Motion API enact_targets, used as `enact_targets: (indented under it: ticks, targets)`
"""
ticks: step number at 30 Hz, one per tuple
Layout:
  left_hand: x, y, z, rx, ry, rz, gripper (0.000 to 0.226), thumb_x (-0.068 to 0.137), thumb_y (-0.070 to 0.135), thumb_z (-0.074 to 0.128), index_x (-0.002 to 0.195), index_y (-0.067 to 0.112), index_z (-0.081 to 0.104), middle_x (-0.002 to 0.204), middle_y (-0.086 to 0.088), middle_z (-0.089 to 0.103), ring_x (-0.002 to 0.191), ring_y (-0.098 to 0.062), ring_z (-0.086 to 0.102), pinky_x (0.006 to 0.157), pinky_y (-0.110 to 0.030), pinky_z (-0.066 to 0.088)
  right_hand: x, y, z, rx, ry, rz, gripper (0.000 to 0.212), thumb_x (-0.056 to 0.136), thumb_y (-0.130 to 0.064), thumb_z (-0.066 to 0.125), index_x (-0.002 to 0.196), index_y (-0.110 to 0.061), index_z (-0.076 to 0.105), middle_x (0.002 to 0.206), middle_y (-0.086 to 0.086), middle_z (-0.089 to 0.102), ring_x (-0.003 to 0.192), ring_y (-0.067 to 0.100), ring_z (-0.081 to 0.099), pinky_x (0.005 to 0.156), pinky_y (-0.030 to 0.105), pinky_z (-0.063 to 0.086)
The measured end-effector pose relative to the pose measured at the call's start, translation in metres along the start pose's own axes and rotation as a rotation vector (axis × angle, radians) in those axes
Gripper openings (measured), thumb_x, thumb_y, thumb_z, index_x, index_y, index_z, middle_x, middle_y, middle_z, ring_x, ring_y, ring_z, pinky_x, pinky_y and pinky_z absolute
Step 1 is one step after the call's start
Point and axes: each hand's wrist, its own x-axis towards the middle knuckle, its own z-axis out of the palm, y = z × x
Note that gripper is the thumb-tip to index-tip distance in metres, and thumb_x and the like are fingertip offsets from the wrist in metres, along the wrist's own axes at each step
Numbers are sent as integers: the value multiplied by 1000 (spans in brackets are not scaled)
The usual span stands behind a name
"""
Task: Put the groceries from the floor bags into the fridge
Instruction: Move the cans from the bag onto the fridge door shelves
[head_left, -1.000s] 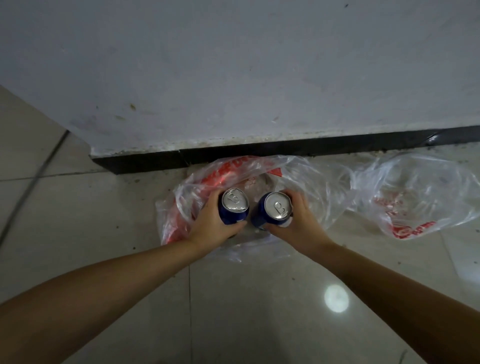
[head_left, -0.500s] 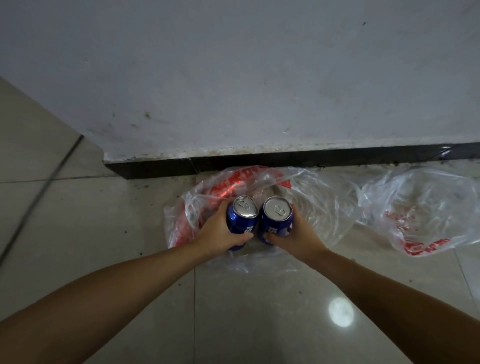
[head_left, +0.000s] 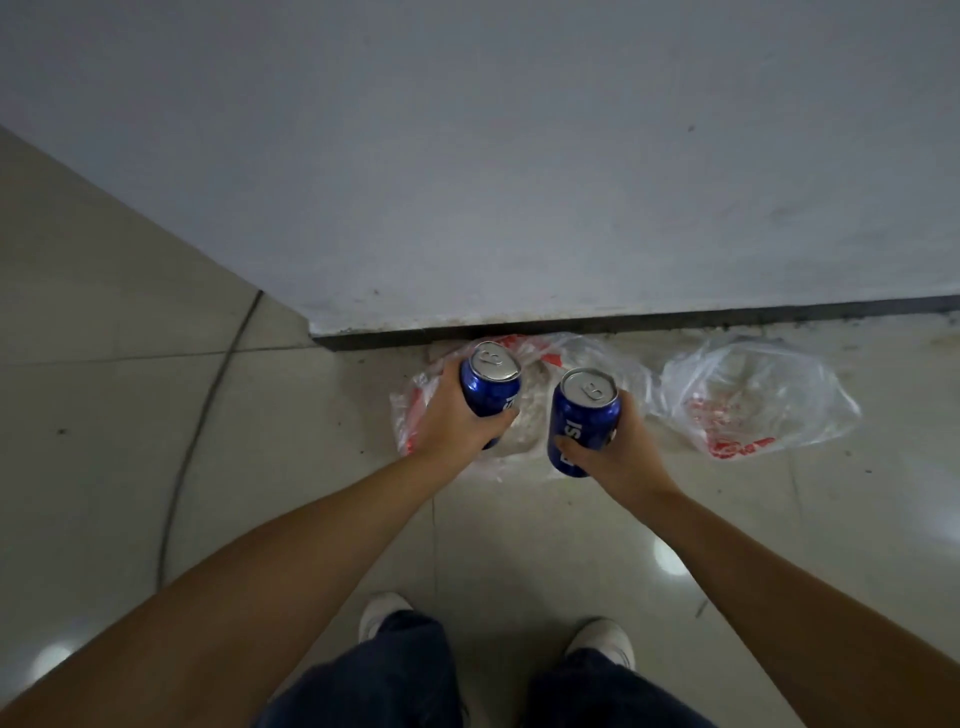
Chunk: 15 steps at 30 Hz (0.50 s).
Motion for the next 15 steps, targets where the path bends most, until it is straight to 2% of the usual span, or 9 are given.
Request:
enact_targets:
  ticks: [3,5,7,11,13,15]
  targets:
    - [-36,37,-19,7,9,-13,73,66,16,84,123,29,39,112,13,54,102,-6,57,85,-18,50,-41,-48,-24,3,13,0,64,70,-14,81,119,-24,41,110,-8,55,101,10,55,82,22,44]
    - [-64,66,-34,26,-3,-13,77,66,17,84,129,24,40,119,10,53,112,-11,54,91,-25,48,-68,-78,-40,1,19,-7,65,70,-15,81,119,-25,40,111,-9,55,101,9,54,83,23,44]
    - [-92,100,-49,62,-12,4,80,67,18,84,133,19,38,125,5,52,115,-12,51,93,-23,46,-94,-110,-56,1,10,-22,66,70,-16,82,121,-24,41,113,-8,55,102,9,53,84,22,43]
    - [-144,175,-71,101,-55,65,77,69,18,83,133,17,40,122,8,53,111,-8,52,84,-10,43,-143,-174,-91,-36,-15,-56,68,69,-16,82,124,-17,42,113,-7,55,101,7,52,83,18,41]
    - [-165,214,-80,101,-50,89,74,68,18,83,130,16,42,120,5,56,104,-8,58,79,-9,48,-165,-206,-110,-42,-23,-85,69,68,-16,82,125,-16,42,116,-5,56,102,8,52,85,20,42]
    - [-184,253,-86,98,-43,100,70,68,19,83,126,17,43,117,4,58,102,-11,60,81,-16,50,-187,-235,-130,-47,-23,-105,68,68,-17,82,123,-17,43,115,-4,57,103,9,54,87,23,44]
